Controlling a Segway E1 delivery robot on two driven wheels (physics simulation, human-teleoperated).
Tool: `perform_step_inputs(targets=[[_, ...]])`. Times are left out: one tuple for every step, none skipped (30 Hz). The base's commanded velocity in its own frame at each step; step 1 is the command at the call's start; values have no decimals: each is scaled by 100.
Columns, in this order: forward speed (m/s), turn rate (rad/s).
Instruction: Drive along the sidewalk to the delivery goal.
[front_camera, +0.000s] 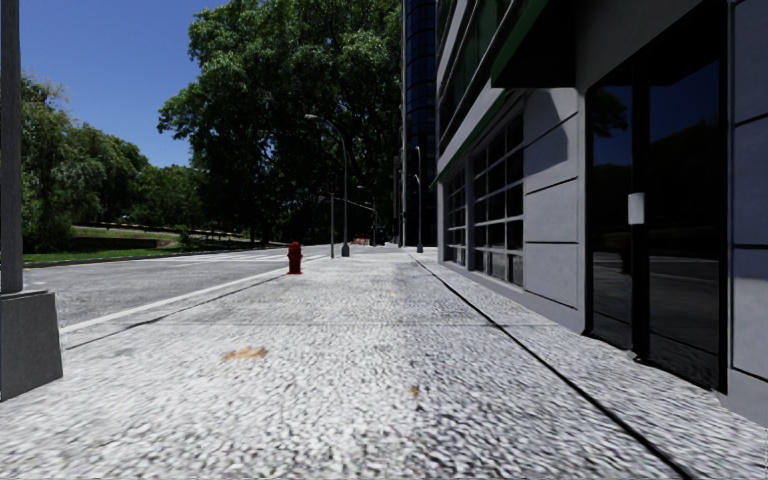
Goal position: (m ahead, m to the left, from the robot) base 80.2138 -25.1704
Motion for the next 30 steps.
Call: perform_step_inputs(targets=[[200, 0], [200, 0], [200, 0], [200, 0], [200, 0], [200, 0], [200, 0], [200, 0], [200, 0], [200, 0], [200, 0], [200, 0], [200, 0], [200, 0], [200, 0], [200, 0], [200, 0], [200, 0], [200, 0], [200, 0], [200, 0], [200, 0], [200, 0], [200, 0], [200, 0], [200, 0], [200, 0], [200, 0], [200, 0], [200, 0]])
